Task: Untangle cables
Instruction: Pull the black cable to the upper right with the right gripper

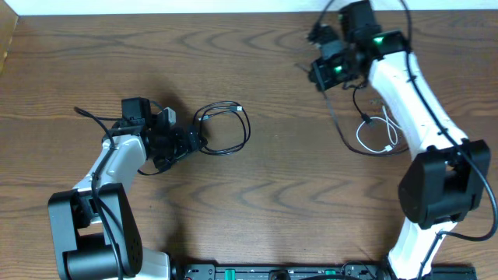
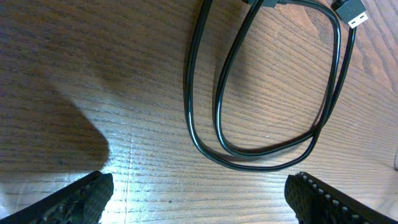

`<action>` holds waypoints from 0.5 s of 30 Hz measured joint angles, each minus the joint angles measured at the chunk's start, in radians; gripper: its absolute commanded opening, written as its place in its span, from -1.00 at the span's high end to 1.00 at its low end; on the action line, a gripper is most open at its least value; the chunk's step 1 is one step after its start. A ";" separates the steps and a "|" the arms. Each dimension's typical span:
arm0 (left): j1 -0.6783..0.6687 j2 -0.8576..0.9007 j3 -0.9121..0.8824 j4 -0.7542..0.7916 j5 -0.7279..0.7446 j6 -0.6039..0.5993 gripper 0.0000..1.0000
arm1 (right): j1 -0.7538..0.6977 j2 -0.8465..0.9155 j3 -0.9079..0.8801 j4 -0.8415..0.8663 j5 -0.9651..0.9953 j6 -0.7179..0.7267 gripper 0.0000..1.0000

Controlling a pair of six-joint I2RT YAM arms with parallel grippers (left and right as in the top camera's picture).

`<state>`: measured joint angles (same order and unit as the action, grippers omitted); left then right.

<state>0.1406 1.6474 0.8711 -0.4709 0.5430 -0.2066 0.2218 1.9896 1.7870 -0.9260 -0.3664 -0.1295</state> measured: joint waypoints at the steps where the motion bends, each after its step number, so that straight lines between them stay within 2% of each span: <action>1: 0.000 0.000 0.000 0.000 0.000 0.000 -0.87 | -0.019 0.000 0.000 -0.002 0.011 0.011 0.98; 6: 0.000 0.000 0.000 0.000 0.000 0.000 -0.86 | -0.087 0.000 0.000 0.001 0.091 0.089 0.98; 15: 0.000 0.000 0.000 0.000 0.000 0.000 -0.86 | -0.135 0.000 -0.043 0.027 0.380 0.321 0.98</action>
<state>0.1406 1.6474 0.8711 -0.4709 0.5430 -0.2066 0.0864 1.9896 1.7435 -0.8989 0.0135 0.1913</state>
